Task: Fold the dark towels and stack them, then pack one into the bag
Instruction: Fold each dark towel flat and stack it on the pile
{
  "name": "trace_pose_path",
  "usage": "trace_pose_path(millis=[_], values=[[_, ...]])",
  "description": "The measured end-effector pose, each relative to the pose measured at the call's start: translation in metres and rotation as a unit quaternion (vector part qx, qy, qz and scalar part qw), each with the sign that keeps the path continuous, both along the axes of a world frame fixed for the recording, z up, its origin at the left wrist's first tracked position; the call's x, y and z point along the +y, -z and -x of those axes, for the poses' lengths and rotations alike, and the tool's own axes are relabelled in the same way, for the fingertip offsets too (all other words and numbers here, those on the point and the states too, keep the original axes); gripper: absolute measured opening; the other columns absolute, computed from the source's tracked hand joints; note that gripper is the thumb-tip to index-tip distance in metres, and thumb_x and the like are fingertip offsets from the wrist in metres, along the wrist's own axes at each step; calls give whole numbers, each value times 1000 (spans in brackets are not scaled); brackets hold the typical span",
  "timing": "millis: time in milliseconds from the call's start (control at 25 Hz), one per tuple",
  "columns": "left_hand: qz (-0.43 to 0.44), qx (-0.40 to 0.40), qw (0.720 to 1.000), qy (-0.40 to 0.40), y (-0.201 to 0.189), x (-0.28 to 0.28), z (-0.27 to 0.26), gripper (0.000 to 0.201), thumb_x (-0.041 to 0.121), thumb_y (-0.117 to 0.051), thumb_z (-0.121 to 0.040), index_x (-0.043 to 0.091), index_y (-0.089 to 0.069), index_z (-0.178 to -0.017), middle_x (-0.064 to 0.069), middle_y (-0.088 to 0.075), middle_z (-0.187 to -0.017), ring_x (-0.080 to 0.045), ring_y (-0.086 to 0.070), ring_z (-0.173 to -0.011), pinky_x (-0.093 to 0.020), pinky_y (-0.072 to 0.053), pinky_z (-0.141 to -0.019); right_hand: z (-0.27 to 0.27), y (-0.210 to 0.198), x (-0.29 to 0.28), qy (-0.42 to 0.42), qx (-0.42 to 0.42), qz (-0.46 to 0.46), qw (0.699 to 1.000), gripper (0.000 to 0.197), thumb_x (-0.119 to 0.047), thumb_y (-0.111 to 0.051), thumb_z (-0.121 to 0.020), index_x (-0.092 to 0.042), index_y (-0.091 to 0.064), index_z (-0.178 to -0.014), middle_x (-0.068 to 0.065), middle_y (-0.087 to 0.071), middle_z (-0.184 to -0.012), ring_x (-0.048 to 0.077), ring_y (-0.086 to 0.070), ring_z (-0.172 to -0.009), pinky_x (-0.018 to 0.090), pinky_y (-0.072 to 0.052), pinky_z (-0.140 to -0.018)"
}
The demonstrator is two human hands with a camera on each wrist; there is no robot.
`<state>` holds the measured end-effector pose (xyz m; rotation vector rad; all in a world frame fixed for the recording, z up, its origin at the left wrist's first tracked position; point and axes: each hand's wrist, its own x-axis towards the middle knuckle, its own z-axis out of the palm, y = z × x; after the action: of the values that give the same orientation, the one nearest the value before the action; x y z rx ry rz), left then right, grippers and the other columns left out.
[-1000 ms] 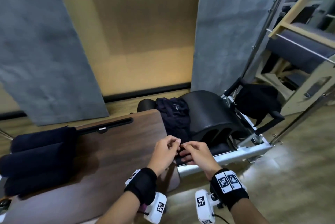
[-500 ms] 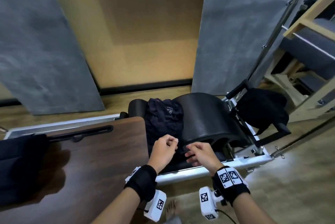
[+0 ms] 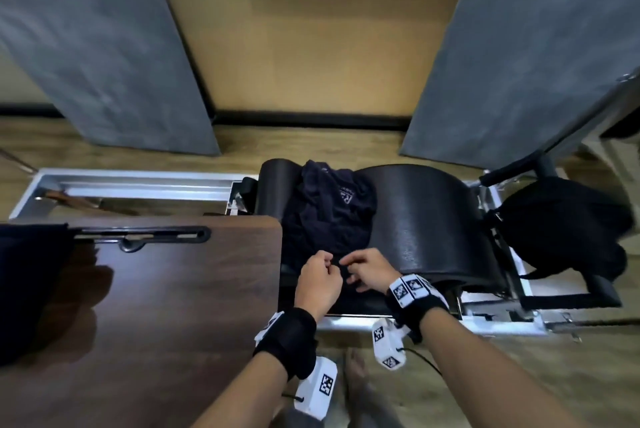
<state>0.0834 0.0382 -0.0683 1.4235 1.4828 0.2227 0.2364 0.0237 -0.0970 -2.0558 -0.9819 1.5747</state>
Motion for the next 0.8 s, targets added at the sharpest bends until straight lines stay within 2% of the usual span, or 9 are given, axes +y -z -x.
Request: trace_pose_path(millis=[80, 120, 200, 240, 320, 400, 520, 680, 800], values=[[6, 15, 999, -37, 16, 13, -4, 32, 9, -51, -104, 11, -61, -134, -9, -64, -133, -27, -59, -125, -36, -47, -106, 2, 18, 37, -63, -2, 0, 998, 35, 1, -50, -96, -14, -73, -118, 7, -60, -128, 23, -67, -106, 51, -63, -83], [5, 20, 998, -53, 23, 18, -5, 33, 7, -50, -103, 11, -62, -133, -9, -64, -133, -27, -59, -125, -35, -46, -105, 6, 27, 53, -95, -5, -4, 995, 39, 3, -50, -95, -13, -73, -121, 7, -45, -150, 29, -60, -123, 47, -63, -78], [17, 25, 996, -79, 33, 23, -4, 35, 5, -49, -102, 11, -61, -135, -8, -63, -135, -25, -58, -127, -34, -46, -106, 17, 44, 76, -156, -10, -8, 988, 45, 4, -51, -94, -12, -68, -132, 5, -16, -171, 36, -40, -147, 32, -57, -77], [26, 27, 995, -92, 37, 25, -3, 36, 6, -50, -103, 11, -61, -136, -7, -62, -136, -24, -57, -128, -32, -45, -107, 23, 53, 84, -191, -18, -5, 981, 49, 4, -53, -95, -11, -62, -140, 8, -14, -172, 33, -33, -152, 28, -53, -89], [33, 30, 993, -112, 41, 28, -2, 35, 8, -51, -104, 11, -60, -138, -6, -62, -136, -21, -57, -128, -31, -45, -108, 28, 66, 90, -225, -43, 5, 973, 57, 0, -59, -94, -4, -50, -149, 15, -36, -164, 31, -38, -150, 30, -39, -113], [30, 28, 992, -120, 45, 32, 0, 33, 9, -51, -105, 11, -59, -137, -6, -63, -133, -19, -58, -124, -28, -45, -103, 21, 73, 92, -172, -57, -22, 983, 46, 0, -65, -89, 4, -61, -135, 21, -62, -138, 35, -57, -132, 37, -44, -111], [24, 21, 992, -126, 43, 35, -2, 30, 11, -50, -107, 12, -59, -135, -3, -63, -125, -16, -59, -116, -22, -43, -94, -1, 77, 99, -71, -73, -49, 994, 32, 3, -68, -86, -3, -77, -116, 17, -75, -117, 31, -67, -117, 34, -50, -105], [12, 20, 992, -128, 41, 35, -3, 20, 11, -53, -106, 19, -61, -122, 7, -61, -109, -13, -60, -109, -14, -41, -83, 16, 84, 94, -224, -93, -50, 969, 29, -3, -63, -92, -9, -77, -118, 7, -56, -144, 27, -51, -135, 26, -39, -111], [18, 15, 992, -128, 41, 37, 0, 26, 12, -51, -108, 14, -60, -132, 2, -61, -118, -12, -58, -111, -18, -40, -89, 13, 89, 90, -175, -105, -67, 977, 38, -2, -62, -92, -4, -68, -130, 7, -56, -148, 24, -50, -138, 27, -34, -116]])
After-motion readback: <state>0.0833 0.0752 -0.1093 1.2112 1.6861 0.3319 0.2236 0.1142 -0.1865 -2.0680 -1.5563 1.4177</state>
